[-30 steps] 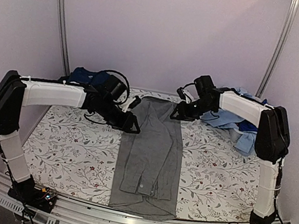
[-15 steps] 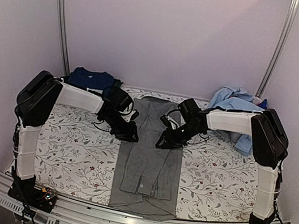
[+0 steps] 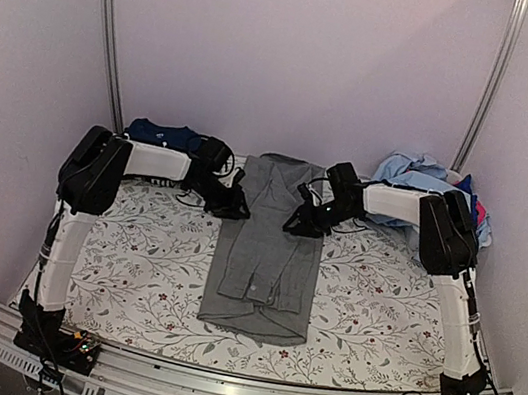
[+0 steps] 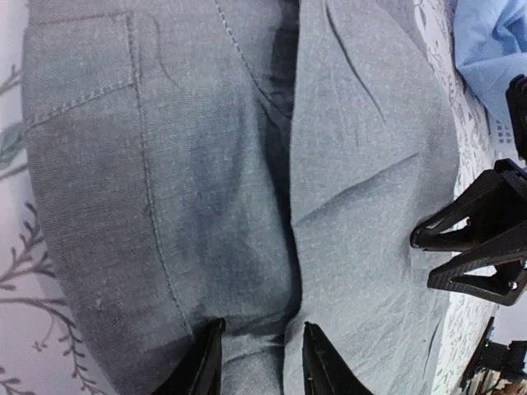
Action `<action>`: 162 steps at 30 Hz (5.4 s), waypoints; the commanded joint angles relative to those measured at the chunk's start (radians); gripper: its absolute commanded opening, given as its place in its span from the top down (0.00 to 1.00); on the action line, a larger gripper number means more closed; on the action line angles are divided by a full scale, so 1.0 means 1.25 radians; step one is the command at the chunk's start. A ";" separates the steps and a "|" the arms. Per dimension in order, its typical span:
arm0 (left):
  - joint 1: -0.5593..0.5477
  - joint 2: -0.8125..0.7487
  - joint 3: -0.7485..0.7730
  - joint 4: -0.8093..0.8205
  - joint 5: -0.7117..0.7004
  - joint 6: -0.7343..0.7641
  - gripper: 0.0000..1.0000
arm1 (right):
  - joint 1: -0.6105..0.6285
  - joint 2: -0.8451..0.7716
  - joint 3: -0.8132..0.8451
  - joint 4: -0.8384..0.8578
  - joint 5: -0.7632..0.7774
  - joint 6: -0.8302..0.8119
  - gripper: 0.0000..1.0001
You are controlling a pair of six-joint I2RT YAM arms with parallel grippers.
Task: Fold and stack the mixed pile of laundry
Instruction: Move the rectangle-folded shirt to the center of the board, then pick up the rectangle-folded shirt from the center of the board, then fold the rectangle-folded shirt at the center of the board.
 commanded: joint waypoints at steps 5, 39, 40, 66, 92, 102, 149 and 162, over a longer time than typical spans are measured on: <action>0.035 -0.007 0.095 -0.076 -0.058 0.039 0.47 | -0.029 0.028 0.161 -0.091 0.031 -0.024 0.62; -0.172 -0.646 -0.887 0.238 0.106 -0.315 0.43 | 0.114 -0.577 -0.812 0.128 -0.102 0.245 0.54; -0.178 -0.637 -0.883 0.241 0.107 -0.313 0.44 | 0.122 -0.569 -0.811 0.130 -0.102 0.244 0.55; -0.277 -0.602 -0.853 0.232 0.113 -0.300 1.00 | 0.171 -0.546 -0.833 0.160 -0.130 0.223 1.00; -0.049 -0.470 -0.470 0.118 0.146 -0.139 1.00 | -0.009 -0.526 -0.500 0.079 -0.096 0.136 1.00; 0.055 -0.193 -0.193 0.096 0.158 -0.106 1.00 | -0.082 -0.234 -0.182 0.062 -0.070 0.104 1.00; 0.152 -0.050 0.150 0.063 0.111 -0.054 0.25 | -0.174 -0.113 0.053 0.088 -0.049 0.141 0.36; 0.057 -0.399 -0.418 0.254 0.235 0.036 0.00 | -0.001 -0.370 -0.309 0.177 -0.180 0.122 0.46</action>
